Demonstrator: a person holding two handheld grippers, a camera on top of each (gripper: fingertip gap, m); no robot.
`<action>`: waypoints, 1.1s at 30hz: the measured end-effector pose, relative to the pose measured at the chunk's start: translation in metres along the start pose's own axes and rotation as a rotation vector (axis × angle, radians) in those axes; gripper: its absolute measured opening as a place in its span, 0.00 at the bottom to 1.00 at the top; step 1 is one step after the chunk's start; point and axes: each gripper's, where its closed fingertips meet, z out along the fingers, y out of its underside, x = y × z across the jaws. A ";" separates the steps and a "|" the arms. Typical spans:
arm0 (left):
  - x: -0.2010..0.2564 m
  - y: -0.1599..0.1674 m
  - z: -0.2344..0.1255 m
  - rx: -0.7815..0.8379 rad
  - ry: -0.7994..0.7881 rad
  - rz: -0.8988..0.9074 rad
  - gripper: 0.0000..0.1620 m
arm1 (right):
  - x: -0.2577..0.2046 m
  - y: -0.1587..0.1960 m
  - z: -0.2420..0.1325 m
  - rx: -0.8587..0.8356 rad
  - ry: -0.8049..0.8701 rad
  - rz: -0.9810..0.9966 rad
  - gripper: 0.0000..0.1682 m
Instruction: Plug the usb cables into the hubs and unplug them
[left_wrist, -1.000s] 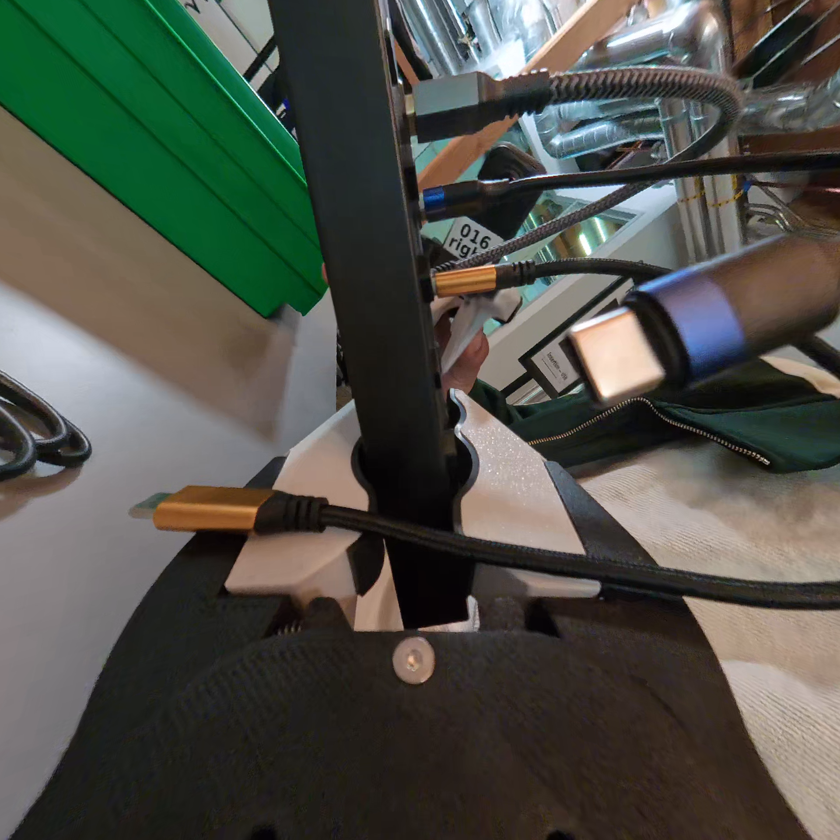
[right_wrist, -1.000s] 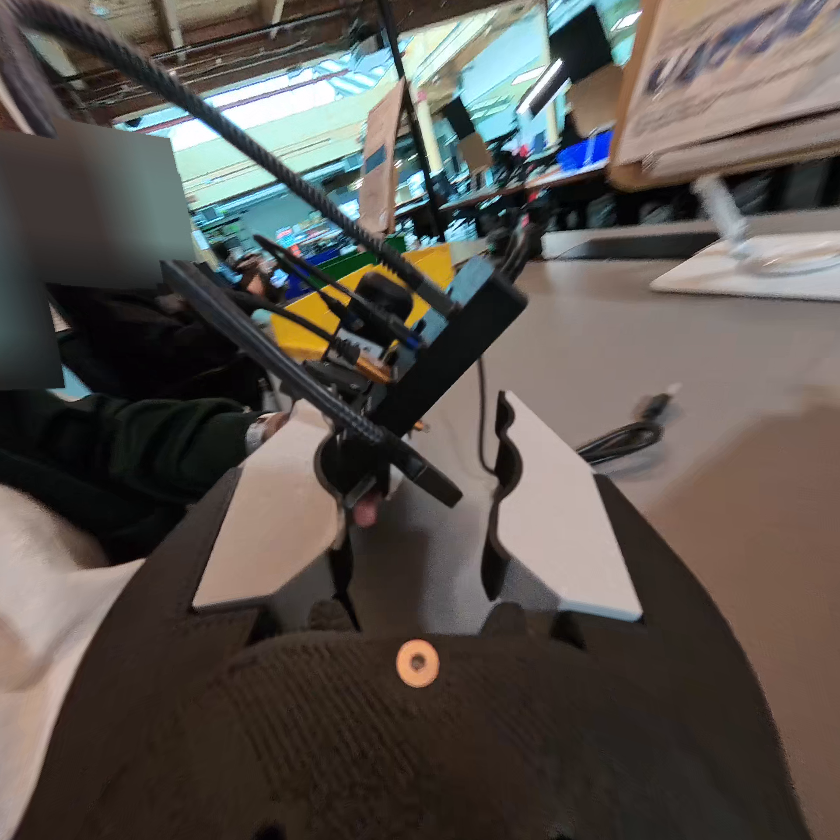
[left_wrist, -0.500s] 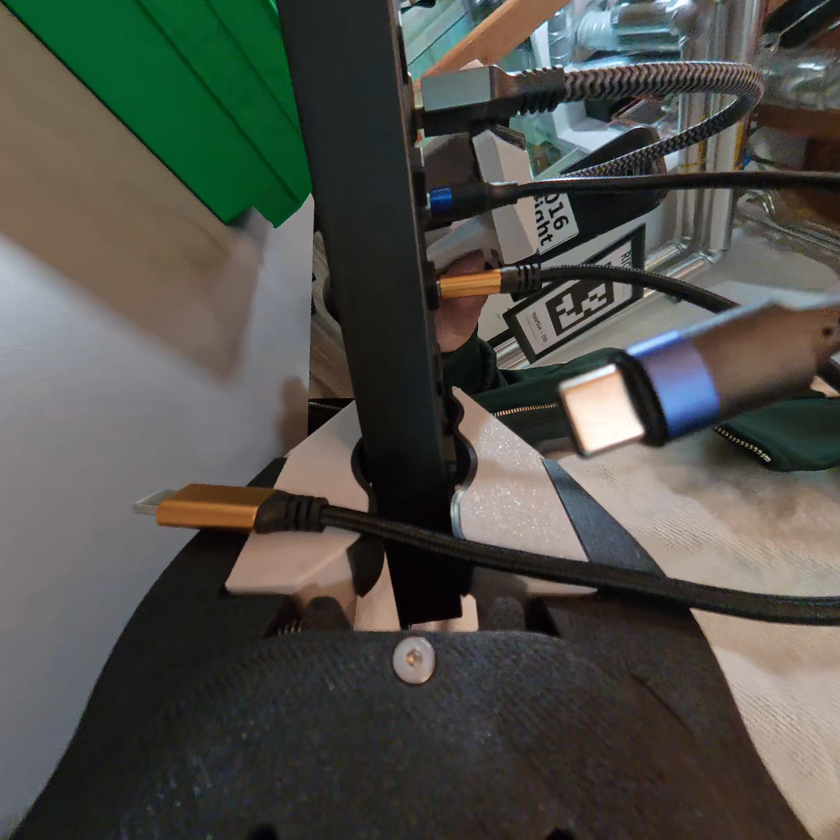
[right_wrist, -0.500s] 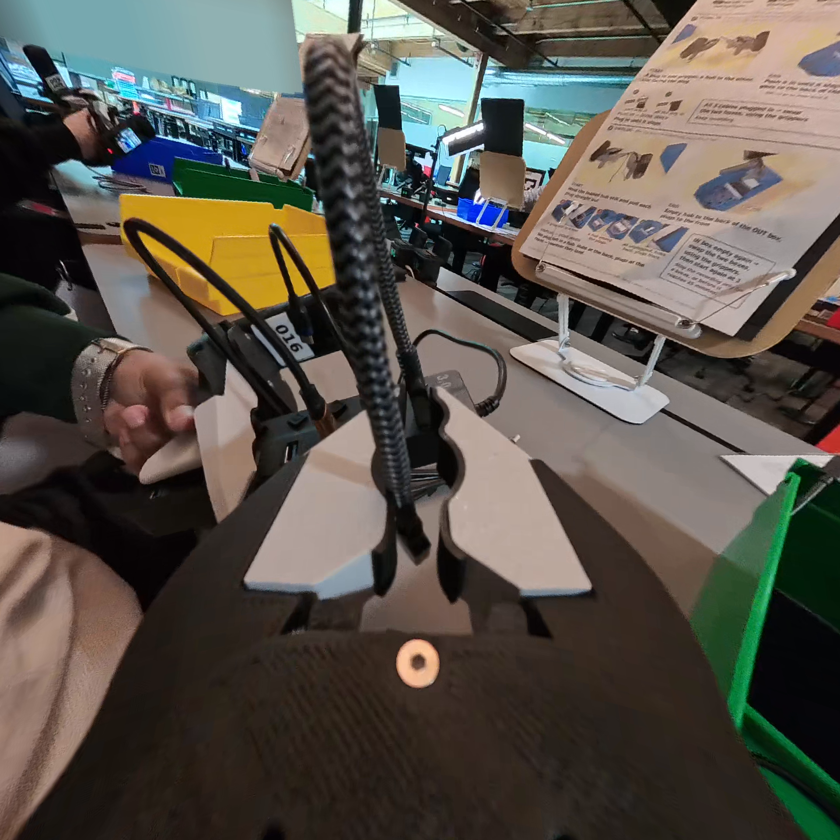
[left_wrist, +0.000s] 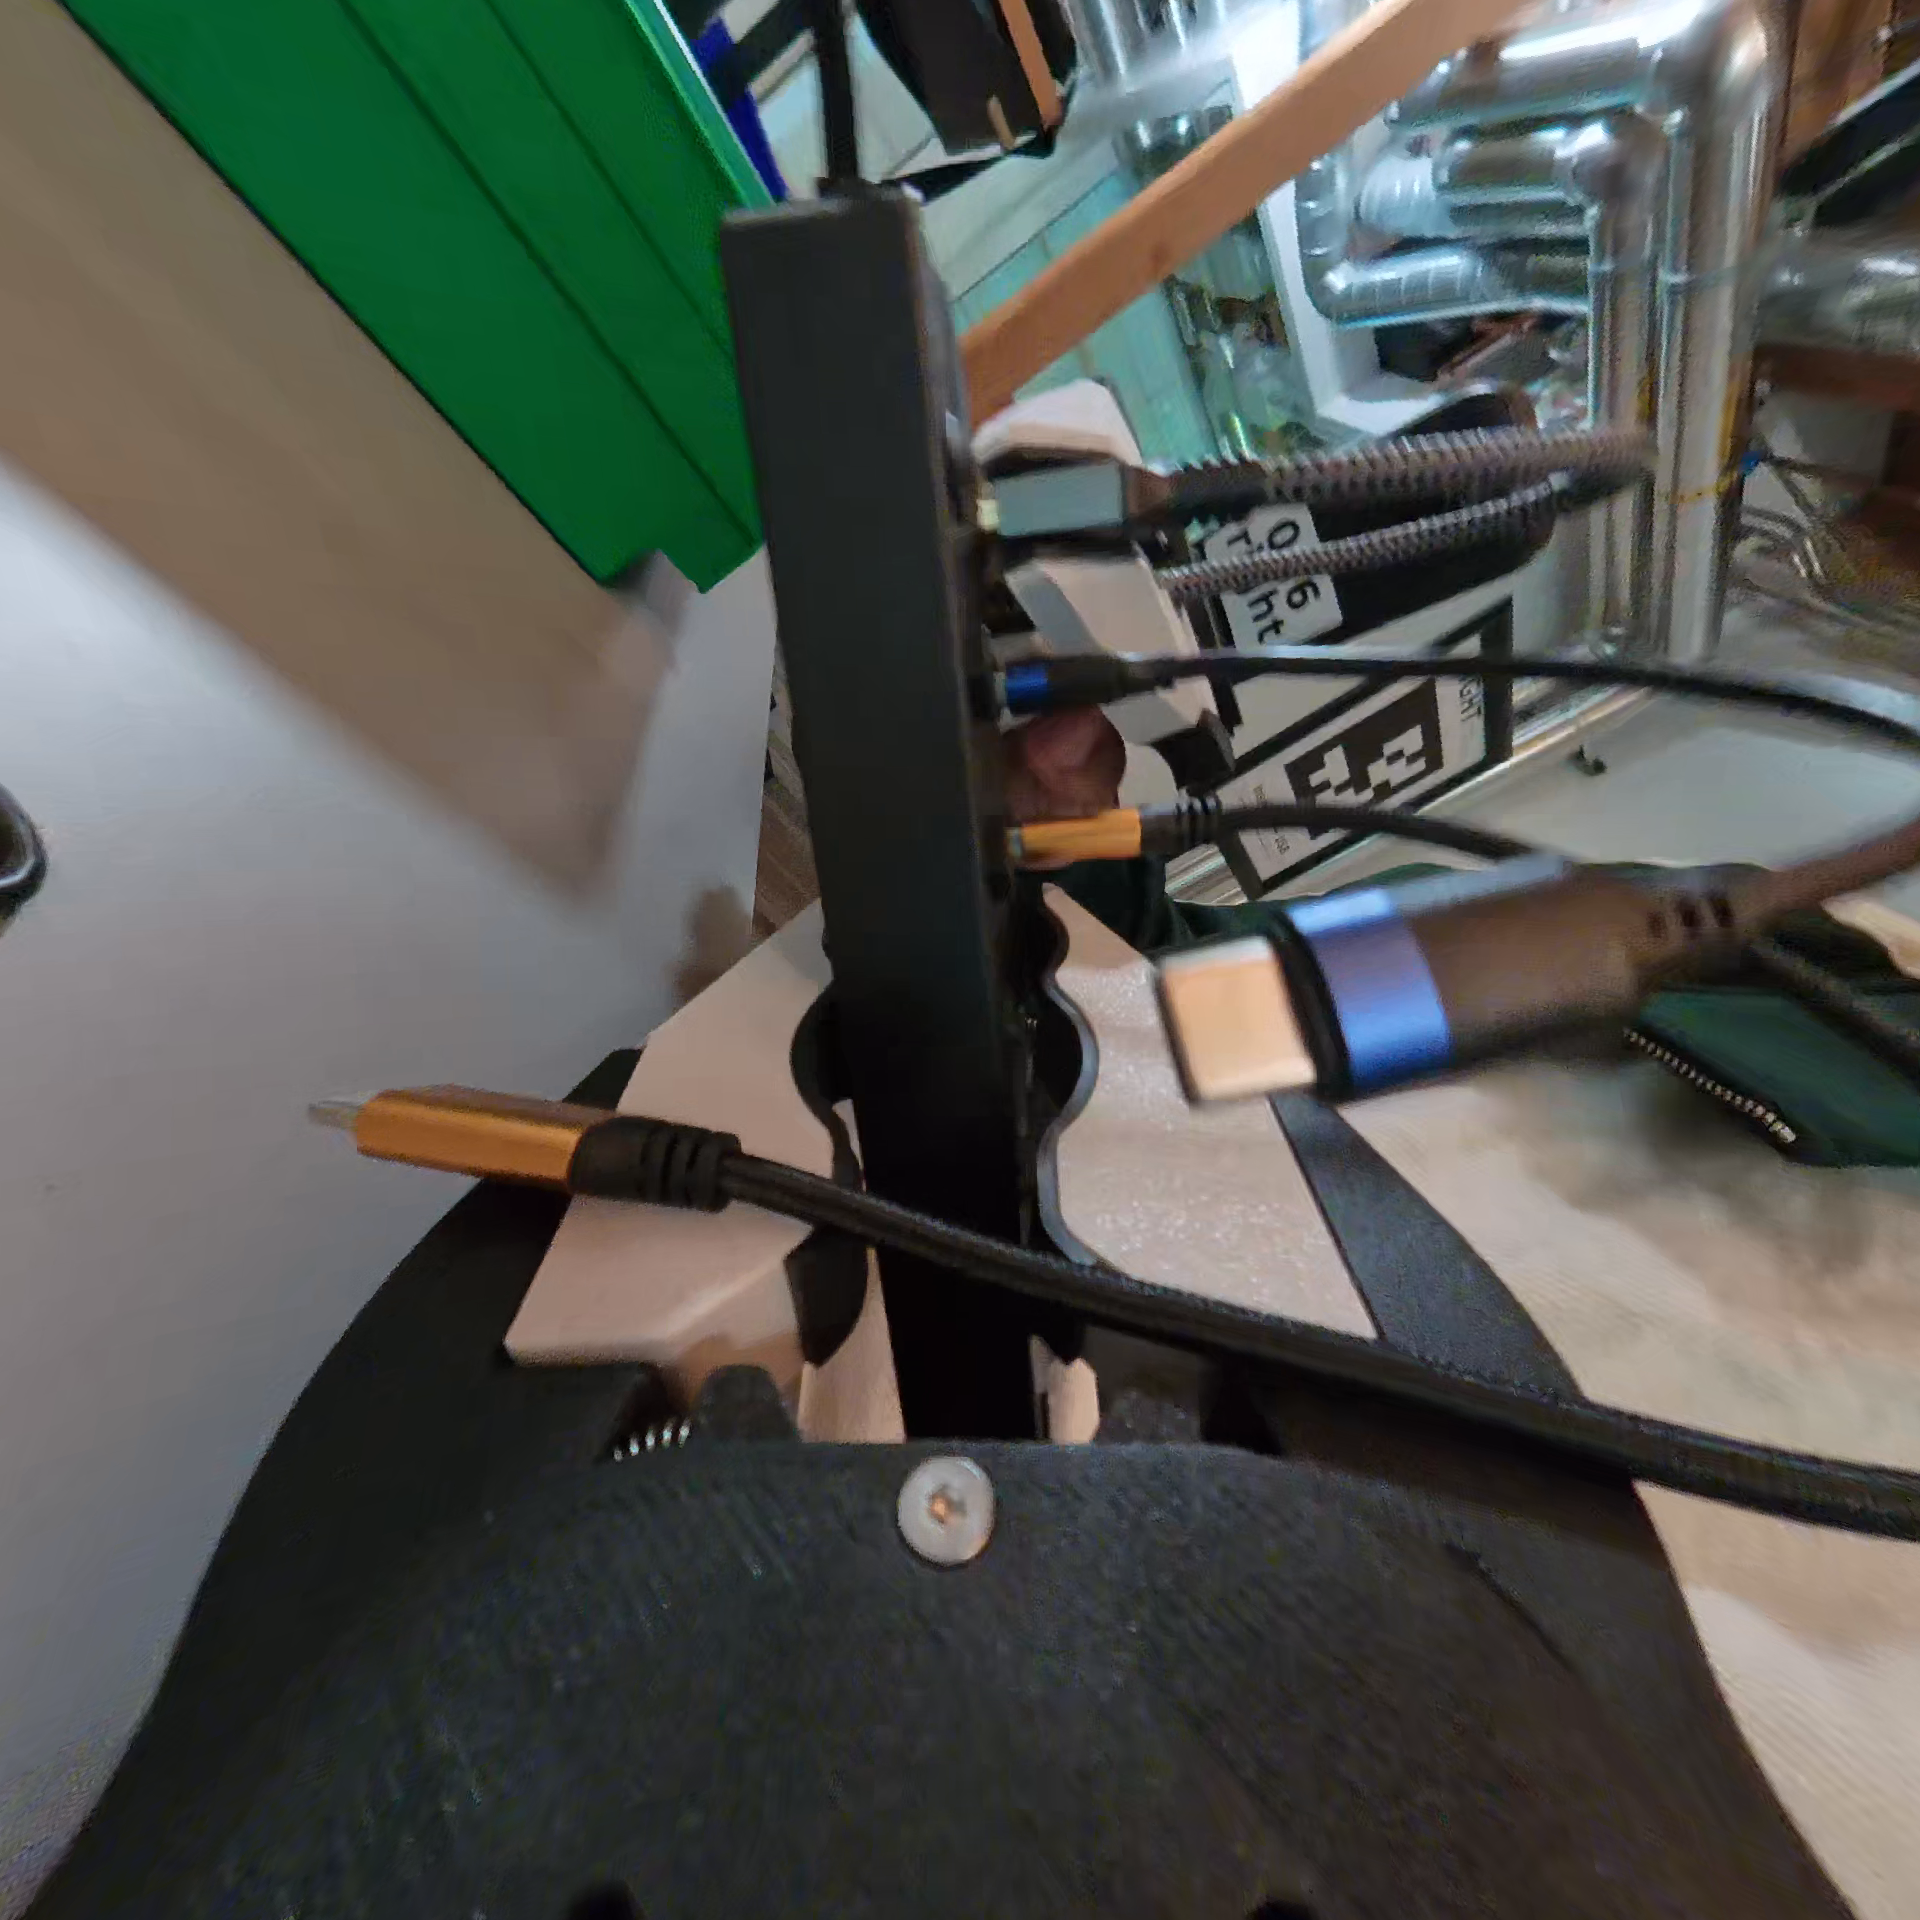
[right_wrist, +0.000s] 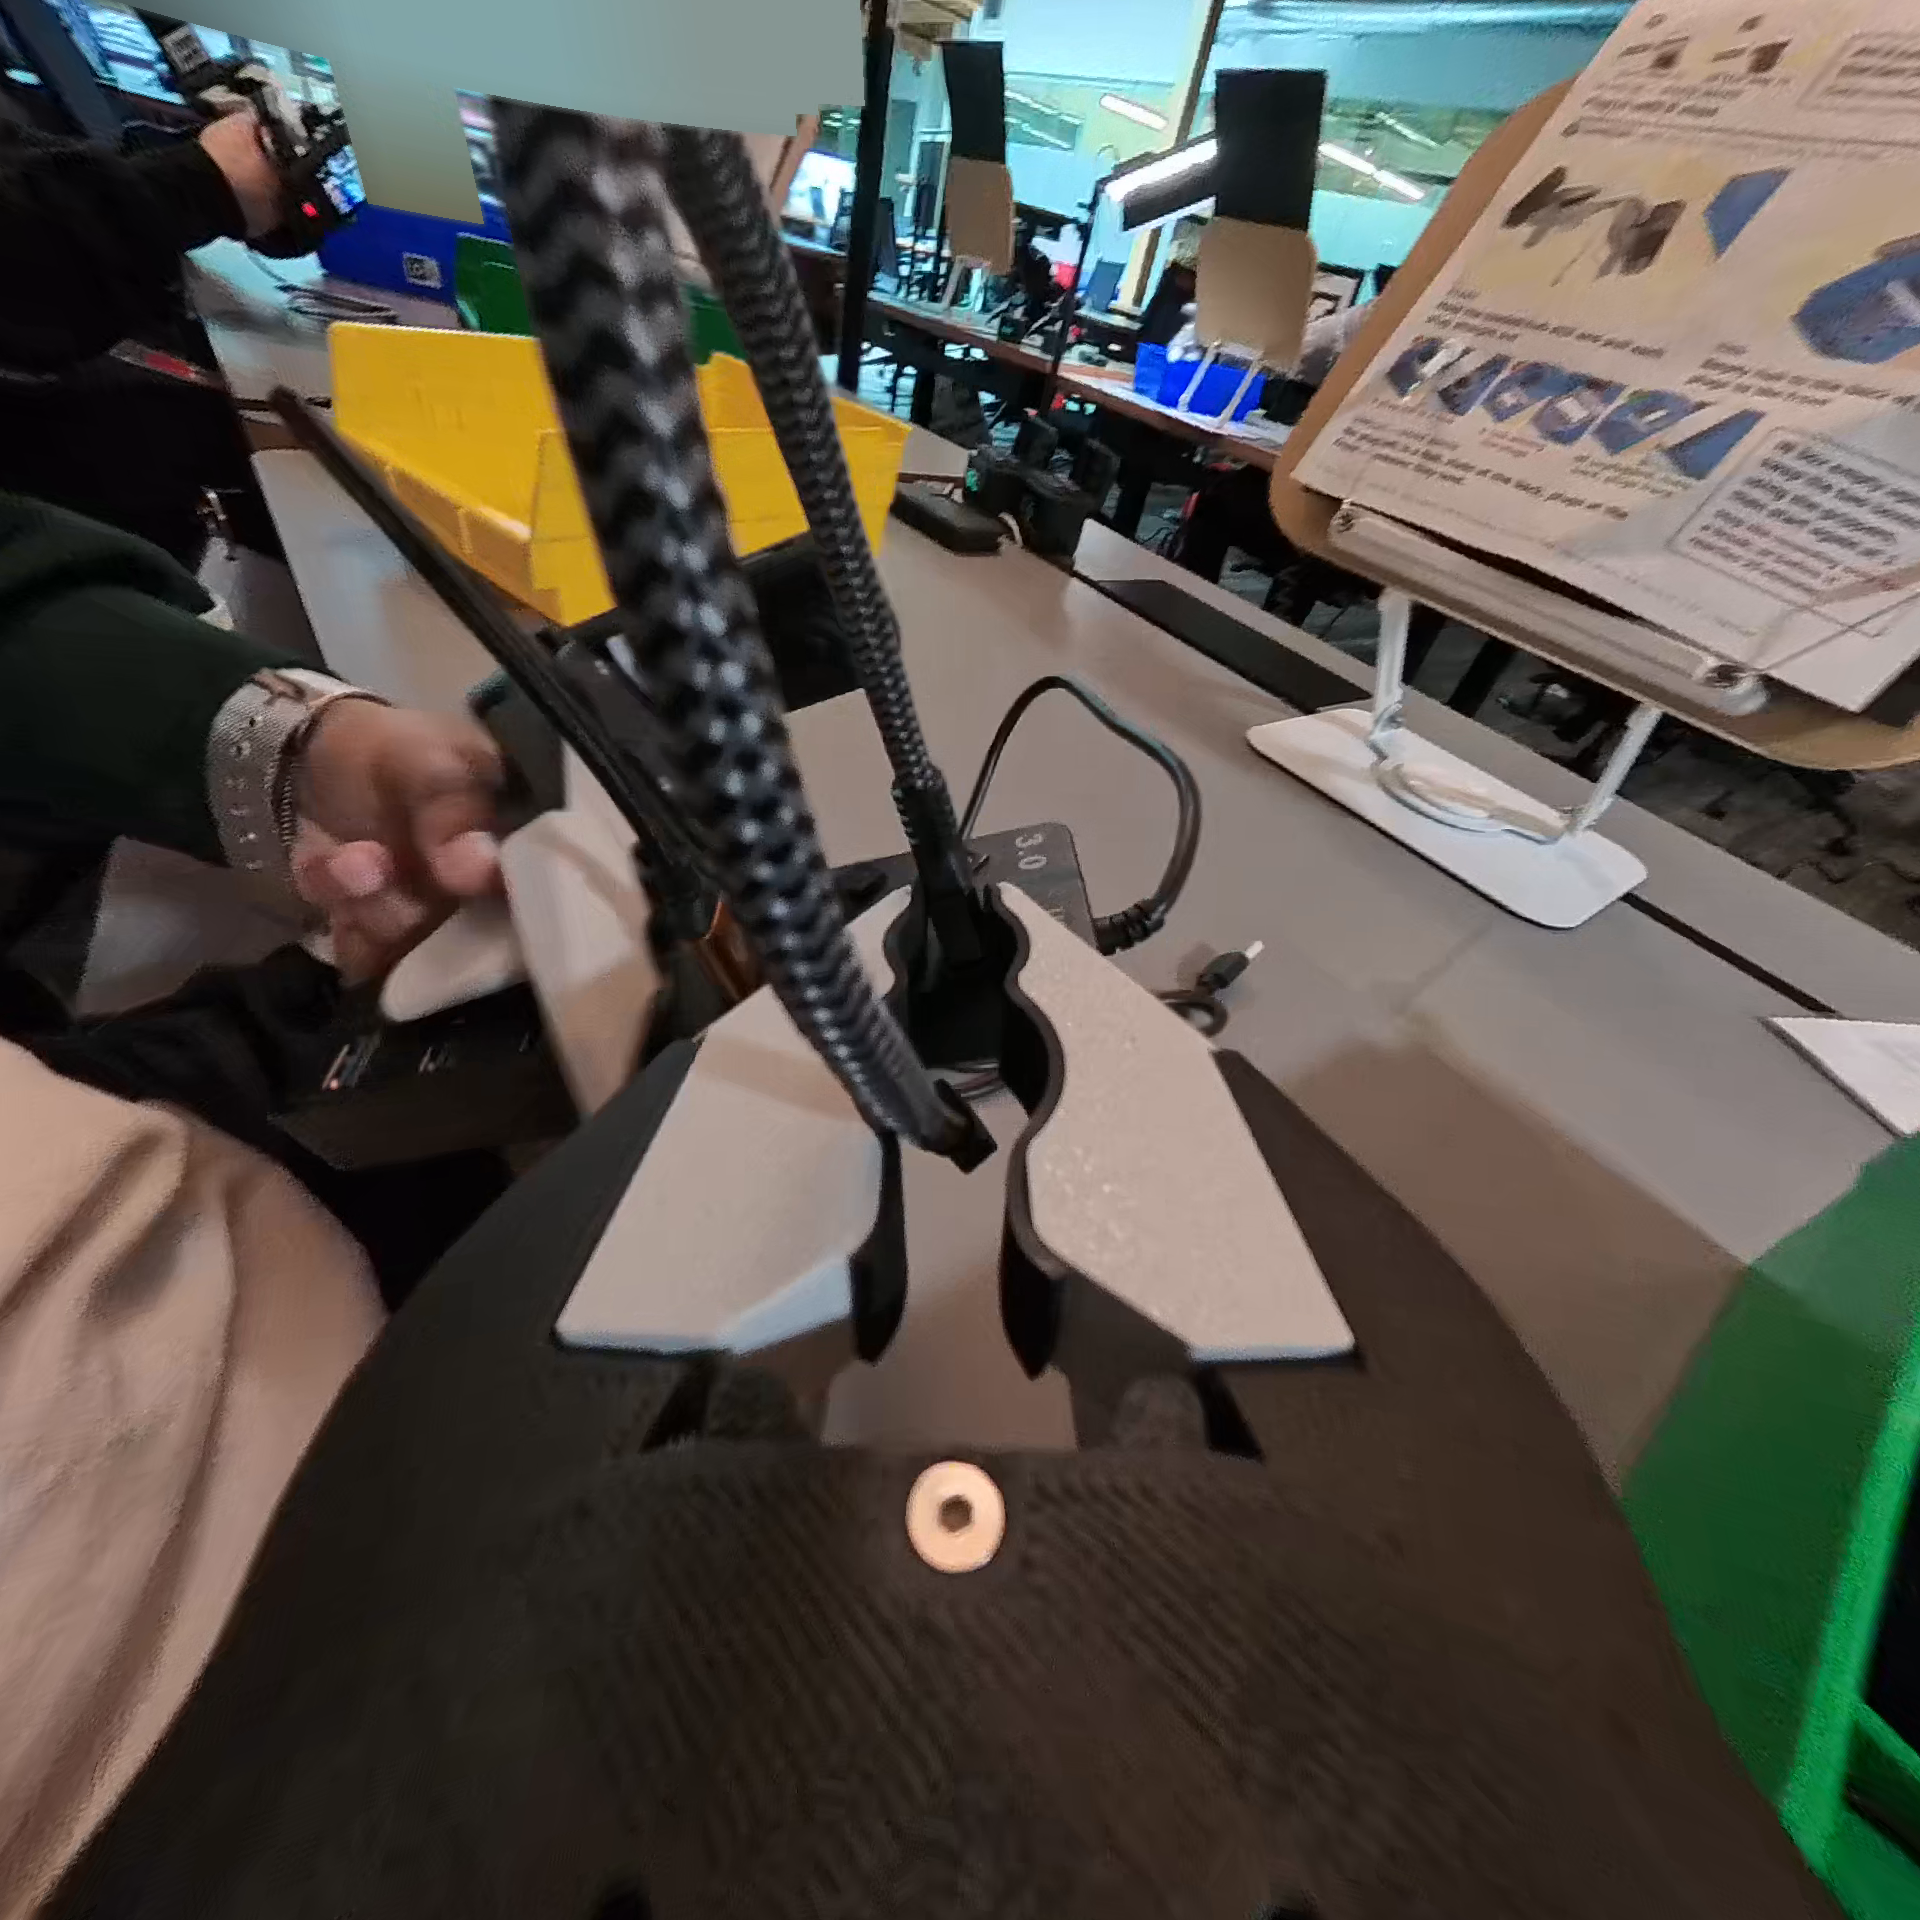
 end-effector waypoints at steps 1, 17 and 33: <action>0.000 0.001 -0.001 -0.007 0.000 -0.011 0.15 | -0.003 -0.002 0.001 0.005 -0.004 -0.007 0.06; 0.015 0.001 0.011 -0.021 -0.016 -0.053 0.14 | -0.009 -0.030 -0.012 0.028 0.119 -0.209 0.04; 0.036 -0.005 0.025 0.038 0.102 -0.127 0.16 | -0.005 -0.049 -0.024 0.062 0.148 -0.154 0.04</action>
